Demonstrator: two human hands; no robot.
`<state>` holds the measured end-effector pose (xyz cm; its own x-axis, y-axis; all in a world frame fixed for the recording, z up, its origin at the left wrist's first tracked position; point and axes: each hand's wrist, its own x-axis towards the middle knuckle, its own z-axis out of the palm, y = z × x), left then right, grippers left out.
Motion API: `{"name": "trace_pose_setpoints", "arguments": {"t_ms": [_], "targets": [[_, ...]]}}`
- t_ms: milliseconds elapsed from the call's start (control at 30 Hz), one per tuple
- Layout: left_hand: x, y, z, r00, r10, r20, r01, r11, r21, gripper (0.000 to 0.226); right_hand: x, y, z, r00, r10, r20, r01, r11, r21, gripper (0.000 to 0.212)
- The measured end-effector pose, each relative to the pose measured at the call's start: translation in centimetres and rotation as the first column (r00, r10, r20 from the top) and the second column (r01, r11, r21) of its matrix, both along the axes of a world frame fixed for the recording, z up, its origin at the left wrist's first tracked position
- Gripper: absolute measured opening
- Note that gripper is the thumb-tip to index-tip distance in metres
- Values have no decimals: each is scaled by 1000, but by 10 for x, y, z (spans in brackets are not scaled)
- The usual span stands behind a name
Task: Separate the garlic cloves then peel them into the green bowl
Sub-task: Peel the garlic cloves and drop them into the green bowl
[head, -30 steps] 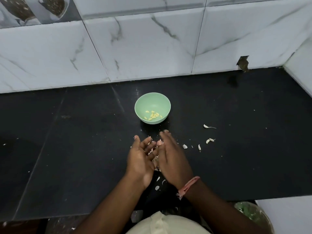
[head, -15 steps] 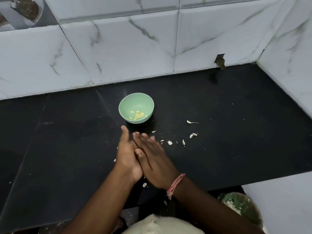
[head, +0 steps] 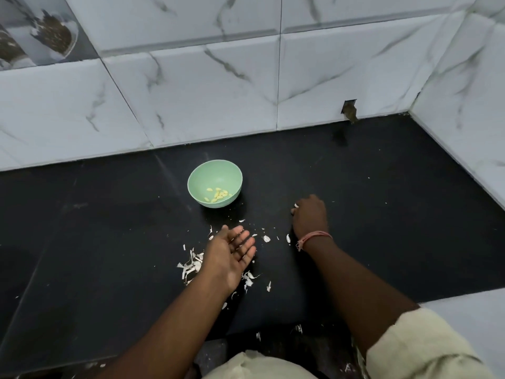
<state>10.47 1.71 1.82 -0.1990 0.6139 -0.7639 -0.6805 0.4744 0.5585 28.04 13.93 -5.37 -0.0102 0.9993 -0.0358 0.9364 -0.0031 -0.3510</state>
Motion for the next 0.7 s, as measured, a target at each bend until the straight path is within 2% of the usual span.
{"name": "trace_pose_setpoints", "arguments": {"t_ms": [167,233,300,433,567,700], "targets": [[-5,-8,-8,998,56,-28,-57,998,-19,32,-13,-9,3,997,66,-32,-67,997,-40,33],[-9,-11,-11,996,55,-69,-57,998,-26,25,-32,-31,11,984,119,-135,-121,993,-7,24],[-14,-11,-12,993,55,-109,-58,998,-27,19,-56,-60,22,932,186,-312,-199,980,-10,17],[-24,-12,-16,983,65,-172,-68,998,-12,15,-89,-84,27,892,94,-442,-203,957,-206,19],[-25,-14,-22,981,51,-189,-52,999,3,15,-91,-80,25,897,1,-443,-133,954,-267,12],[-22,-14,-28,972,-16,-234,23,999,26,16,-90,-75,26,924,51,-379,-174,939,-297,20]]}}
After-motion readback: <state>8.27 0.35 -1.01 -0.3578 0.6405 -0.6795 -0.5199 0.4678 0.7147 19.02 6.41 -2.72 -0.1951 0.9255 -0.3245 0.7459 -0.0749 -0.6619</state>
